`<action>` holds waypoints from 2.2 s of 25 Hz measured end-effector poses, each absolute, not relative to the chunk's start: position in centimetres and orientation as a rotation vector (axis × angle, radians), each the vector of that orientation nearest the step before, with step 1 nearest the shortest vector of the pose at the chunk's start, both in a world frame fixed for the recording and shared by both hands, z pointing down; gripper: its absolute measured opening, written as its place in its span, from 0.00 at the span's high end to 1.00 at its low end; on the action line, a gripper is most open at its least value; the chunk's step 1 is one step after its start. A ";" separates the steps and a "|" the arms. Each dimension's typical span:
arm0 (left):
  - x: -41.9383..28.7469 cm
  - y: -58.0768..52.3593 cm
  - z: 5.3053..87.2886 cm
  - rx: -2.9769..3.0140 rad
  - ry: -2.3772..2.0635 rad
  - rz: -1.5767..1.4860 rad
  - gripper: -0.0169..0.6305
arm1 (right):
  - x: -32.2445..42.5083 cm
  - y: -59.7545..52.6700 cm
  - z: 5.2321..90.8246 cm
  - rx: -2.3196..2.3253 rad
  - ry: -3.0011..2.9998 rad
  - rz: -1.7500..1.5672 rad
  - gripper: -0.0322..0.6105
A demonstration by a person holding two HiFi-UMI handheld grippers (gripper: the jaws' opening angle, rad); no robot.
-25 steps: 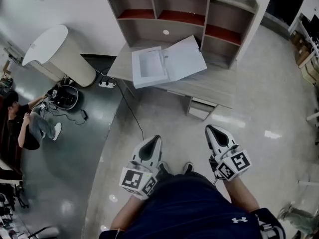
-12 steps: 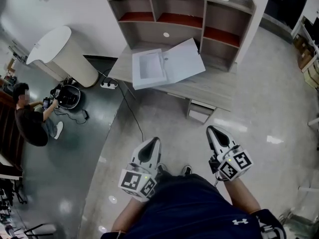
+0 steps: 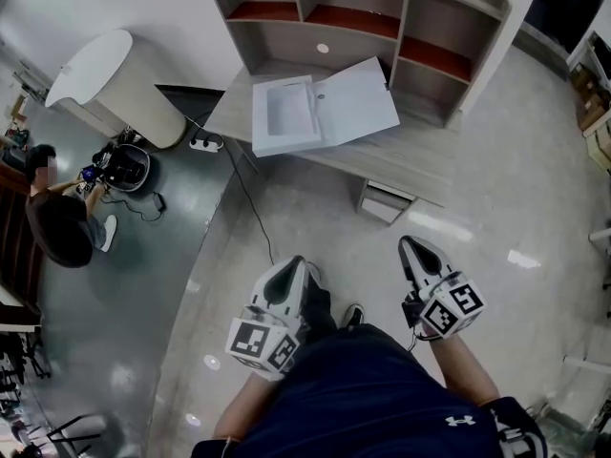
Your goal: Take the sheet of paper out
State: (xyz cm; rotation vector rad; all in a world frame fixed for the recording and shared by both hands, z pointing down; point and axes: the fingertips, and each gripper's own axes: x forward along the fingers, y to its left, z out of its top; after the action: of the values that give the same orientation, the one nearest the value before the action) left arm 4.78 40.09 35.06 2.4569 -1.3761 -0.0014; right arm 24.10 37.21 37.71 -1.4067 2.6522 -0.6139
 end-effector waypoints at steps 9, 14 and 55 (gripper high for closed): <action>2.7 31.5 34.4 2.503 -1.278 -0.038 0.95 | 22.5 30.2 37.8 -1.507 2.578 -0.658 0.93; 0.4 26.3 34.3 2.511 -1.212 -0.056 0.95 | 20.5 25.8 38.0 -1.582 2.537 -0.697 0.93; -8.9 2.9 38.0 2.292 -1.403 -0.015 0.95 | 12.6 -1.9 45.1 -1.477 2.694 -0.936 0.93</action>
State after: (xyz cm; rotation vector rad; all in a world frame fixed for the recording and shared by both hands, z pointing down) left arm -8.92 2.92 37.97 2.2921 -1.4030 -0.0152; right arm 12.59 -1.85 45.10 -1.4772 2.6943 -0.9363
